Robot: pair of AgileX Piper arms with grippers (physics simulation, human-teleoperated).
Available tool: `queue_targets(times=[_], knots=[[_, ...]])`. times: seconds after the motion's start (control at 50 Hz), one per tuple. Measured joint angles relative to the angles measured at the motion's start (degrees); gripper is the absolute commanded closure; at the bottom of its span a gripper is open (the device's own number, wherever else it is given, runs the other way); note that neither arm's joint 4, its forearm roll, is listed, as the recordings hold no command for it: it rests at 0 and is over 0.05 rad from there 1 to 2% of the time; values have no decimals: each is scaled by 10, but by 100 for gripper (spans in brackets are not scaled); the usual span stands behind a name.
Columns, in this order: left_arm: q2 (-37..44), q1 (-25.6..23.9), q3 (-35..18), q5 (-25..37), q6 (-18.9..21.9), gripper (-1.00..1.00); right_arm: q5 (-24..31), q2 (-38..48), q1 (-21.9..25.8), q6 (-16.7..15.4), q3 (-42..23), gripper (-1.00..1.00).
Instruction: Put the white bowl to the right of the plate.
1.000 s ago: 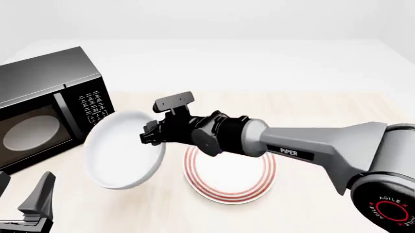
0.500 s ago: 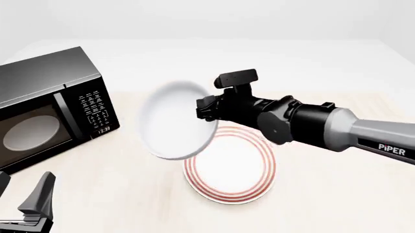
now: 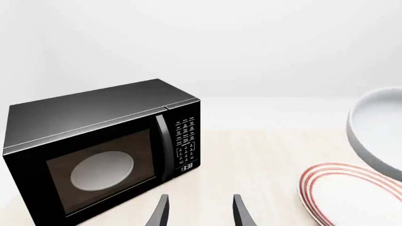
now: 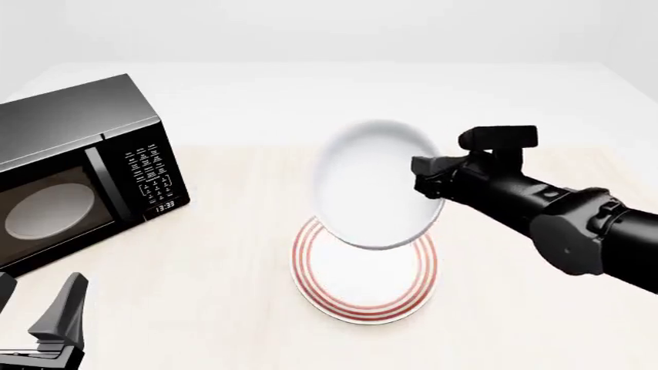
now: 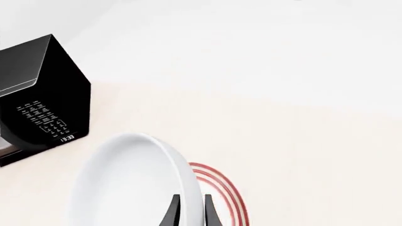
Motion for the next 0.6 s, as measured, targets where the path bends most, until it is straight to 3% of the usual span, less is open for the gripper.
queue_targets(times=[0.6], knots=[[0,0,0,0,0,-100,-41,-171,-185,52,183,100]])
